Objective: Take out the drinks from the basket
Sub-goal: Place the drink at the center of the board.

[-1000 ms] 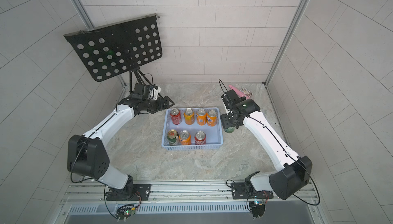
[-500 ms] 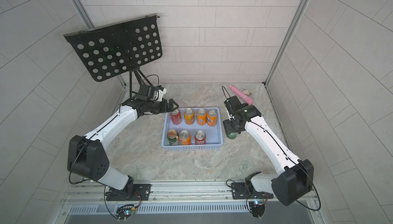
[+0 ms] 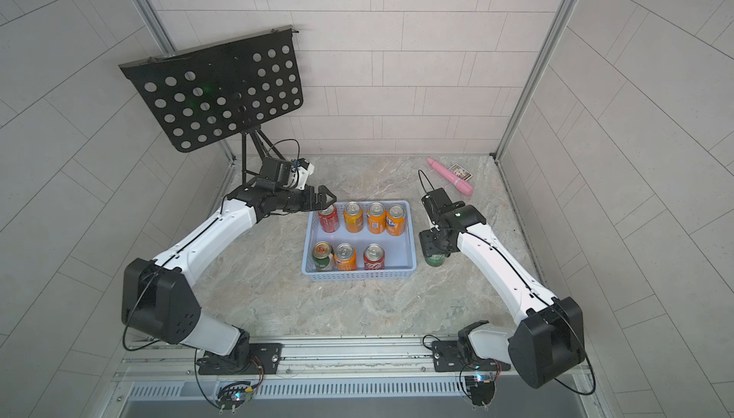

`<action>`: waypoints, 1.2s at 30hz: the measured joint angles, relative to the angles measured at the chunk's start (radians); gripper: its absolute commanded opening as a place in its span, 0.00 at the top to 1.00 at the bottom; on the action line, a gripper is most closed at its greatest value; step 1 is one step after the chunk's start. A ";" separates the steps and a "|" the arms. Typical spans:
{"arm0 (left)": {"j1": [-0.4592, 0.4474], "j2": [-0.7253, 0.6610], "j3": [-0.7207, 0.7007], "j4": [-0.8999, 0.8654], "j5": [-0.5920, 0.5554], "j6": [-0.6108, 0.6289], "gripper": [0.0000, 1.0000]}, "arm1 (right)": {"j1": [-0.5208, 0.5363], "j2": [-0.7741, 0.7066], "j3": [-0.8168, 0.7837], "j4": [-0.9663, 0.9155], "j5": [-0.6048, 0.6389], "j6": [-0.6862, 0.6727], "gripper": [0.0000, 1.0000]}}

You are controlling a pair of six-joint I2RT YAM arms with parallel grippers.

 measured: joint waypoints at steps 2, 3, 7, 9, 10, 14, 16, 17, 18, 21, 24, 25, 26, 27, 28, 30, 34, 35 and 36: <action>-0.002 -0.006 0.000 0.000 -0.005 0.002 0.00 | -0.005 0.001 -0.010 0.015 -0.002 0.004 0.84; -0.003 -0.006 0.000 0.000 -0.006 0.003 0.00 | -0.007 0.001 -0.013 0.019 -0.003 0.006 0.84; -0.004 -0.007 0.000 -0.002 -0.010 0.008 0.00 | -0.018 0.011 -0.017 0.041 -0.007 0.015 0.84; -0.005 -0.007 0.000 -0.002 -0.011 0.010 0.00 | -0.026 0.022 -0.015 0.056 -0.008 0.018 0.84; -0.006 -0.007 0.000 -0.002 -0.011 0.011 0.00 | -0.031 0.031 -0.013 0.063 -0.008 0.018 0.84; -0.006 -0.007 0.000 -0.003 -0.011 0.011 0.00 | -0.048 0.076 0.014 0.076 -0.009 0.018 0.84; -0.006 -0.007 0.000 -0.003 -0.011 0.011 0.00 | -0.062 0.103 0.038 0.085 -0.012 0.018 0.84; -0.006 -0.007 0.000 -0.003 -0.011 0.011 0.00 | -0.069 0.117 0.050 0.089 -0.013 0.018 0.84; -0.006 -0.007 0.000 -0.003 -0.011 0.011 0.00 | -0.077 0.134 0.065 0.093 -0.015 0.017 0.84; -0.006 -0.007 0.000 -0.003 -0.013 0.011 0.00 | -0.099 0.188 0.114 0.109 -0.020 0.017 0.84; -0.006 -0.007 0.000 -0.003 -0.013 0.011 0.00 | -0.119 0.242 0.155 0.130 -0.028 0.016 0.85; -0.006 -0.007 0.000 -0.003 -0.014 0.011 0.00 | -0.124 0.262 0.168 0.134 -0.030 0.016 0.85; -0.006 -0.007 0.000 -0.003 -0.013 0.011 0.00 | -0.128 0.277 0.178 0.137 -0.031 0.016 0.85; -0.006 -0.007 0.000 -0.003 -0.013 0.011 0.00 | -0.132 0.294 0.188 0.142 -0.033 0.016 0.85; -0.006 -0.007 0.000 -0.003 -0.013 0.011 0.00 | -0.137 0.313 0.197 0.146 -0.035 0.014 0.85; -0.006 -0.007 0.000 -0.003 -0.014 0.011 0.00 | -0.144 0.344 0.217 0.149 -0.041 0.013 0.85; -0.006 -0.007 0.000 -0.003 -0.013 0.014 0.00 | -0.157 0.404 0.268 0.154 -0.055 0.010 0.86; -0.006 -0.007 0.000 -0.003 -0.013 0.014 0.00 | -0.159 0.415 0.280 0.154 -0.056 0.010 0.87; -0.006 -0.007 0.000 -0.003 -0.013 0.015 0.00 | -0.159 0.425 0.290 0.156 -0.058 0.010 0.87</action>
